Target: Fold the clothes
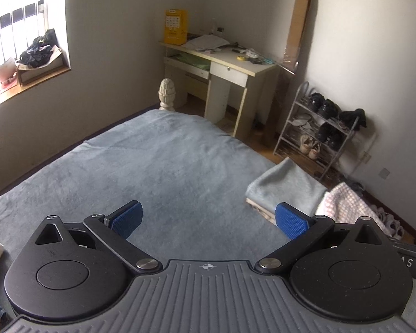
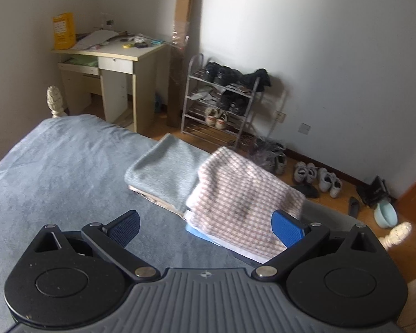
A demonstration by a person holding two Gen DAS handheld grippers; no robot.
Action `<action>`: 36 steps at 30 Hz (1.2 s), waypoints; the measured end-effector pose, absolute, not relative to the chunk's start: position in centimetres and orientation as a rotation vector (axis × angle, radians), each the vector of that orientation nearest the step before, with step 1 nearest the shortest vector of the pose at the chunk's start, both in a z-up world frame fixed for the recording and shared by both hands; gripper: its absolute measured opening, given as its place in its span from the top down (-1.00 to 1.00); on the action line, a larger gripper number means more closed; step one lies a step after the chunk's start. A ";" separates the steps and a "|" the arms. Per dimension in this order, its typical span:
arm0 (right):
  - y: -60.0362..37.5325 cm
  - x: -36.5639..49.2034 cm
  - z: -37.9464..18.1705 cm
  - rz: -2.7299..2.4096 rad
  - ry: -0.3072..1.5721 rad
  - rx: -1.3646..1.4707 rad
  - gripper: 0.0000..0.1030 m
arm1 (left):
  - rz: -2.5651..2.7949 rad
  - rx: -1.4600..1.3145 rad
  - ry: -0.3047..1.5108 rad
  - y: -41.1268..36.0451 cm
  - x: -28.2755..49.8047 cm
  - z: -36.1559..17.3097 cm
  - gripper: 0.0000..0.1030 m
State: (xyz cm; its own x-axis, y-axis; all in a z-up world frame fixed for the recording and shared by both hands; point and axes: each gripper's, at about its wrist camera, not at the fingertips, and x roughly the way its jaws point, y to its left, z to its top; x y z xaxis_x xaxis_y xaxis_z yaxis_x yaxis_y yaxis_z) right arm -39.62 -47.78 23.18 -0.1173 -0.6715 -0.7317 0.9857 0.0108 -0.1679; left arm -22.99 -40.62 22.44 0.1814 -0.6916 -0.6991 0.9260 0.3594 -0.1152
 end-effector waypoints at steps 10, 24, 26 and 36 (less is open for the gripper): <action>-46.1 -42.6 22.2 -1.580 0.868 0.574 -1.00 | -1.256 0.454 0.834 -38.9 -27.0 19.9 -1.00; -45.2 -42.9 22.0 -1.602 0.879 0.607 -1.00 | -1.235 0.466 0.884 -37.7 -26.9 19.2 -1.00; -45.1 -42.9 22.0 -1.606 0.882 0.611 -1.00 | -1.239 0.474 0.885 -37.6 -27.0 19.1 -1.00; -44.5 -42.6 22.3 -1.610 0.872 0.611 -1.00 | -1.250 0.470 0.849 -37.2 -26.9 19.6 -1.00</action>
State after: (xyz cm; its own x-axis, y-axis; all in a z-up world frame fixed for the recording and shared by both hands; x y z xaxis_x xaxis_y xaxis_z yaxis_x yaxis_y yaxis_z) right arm -42.59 -44.46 22.26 -0.2163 -0.5878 -0.7796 0.9741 -0.0760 -0.2130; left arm -26.93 -37.23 19.57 0.0769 -0.6285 -0.7740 0.9511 0.2791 -0.1321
